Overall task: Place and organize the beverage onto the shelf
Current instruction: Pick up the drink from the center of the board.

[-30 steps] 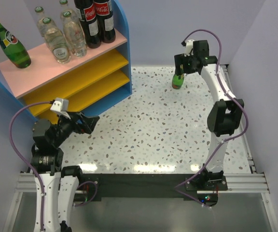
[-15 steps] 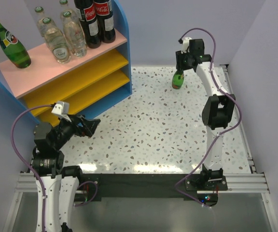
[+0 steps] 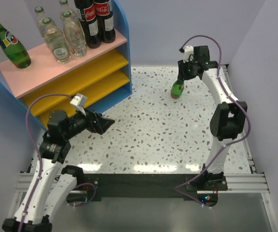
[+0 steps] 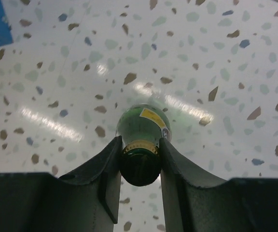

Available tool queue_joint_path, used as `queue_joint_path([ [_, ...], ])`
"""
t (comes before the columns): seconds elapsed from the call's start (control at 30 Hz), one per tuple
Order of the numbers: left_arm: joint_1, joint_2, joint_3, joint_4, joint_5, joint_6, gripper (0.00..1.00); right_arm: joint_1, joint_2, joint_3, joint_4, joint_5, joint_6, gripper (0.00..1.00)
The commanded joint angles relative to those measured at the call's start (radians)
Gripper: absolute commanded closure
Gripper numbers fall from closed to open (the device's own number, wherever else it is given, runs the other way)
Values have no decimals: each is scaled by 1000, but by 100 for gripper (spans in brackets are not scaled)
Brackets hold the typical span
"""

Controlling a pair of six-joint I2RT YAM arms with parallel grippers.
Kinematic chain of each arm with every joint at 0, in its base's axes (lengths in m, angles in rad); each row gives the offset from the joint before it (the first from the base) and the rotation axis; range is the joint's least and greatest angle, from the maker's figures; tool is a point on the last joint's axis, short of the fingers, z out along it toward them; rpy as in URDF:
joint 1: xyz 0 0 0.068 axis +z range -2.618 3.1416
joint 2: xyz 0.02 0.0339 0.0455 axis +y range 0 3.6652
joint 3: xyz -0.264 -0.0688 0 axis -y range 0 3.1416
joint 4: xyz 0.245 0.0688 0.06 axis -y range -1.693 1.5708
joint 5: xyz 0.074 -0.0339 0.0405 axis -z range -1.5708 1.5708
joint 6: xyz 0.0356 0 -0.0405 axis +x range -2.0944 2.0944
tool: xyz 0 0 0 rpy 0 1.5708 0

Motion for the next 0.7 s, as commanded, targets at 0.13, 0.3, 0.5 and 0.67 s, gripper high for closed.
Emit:
queue_joint_path([
  [0.13,-534,232,18,266,-497,65,0,1,-450,-262,-22,-300,-88,100],
  [0.3,-813,522,64,573,-664,234,0,9,-642,-435,-92,-453,-34,100],
  [0.5,-856,809,252,685,-666,192,0,65,-776,-548,-119,-527,63,100],
  [0.67,-901,949,358,603,-736,177,0,76,-803,-583,-132,-555,101,100],
])
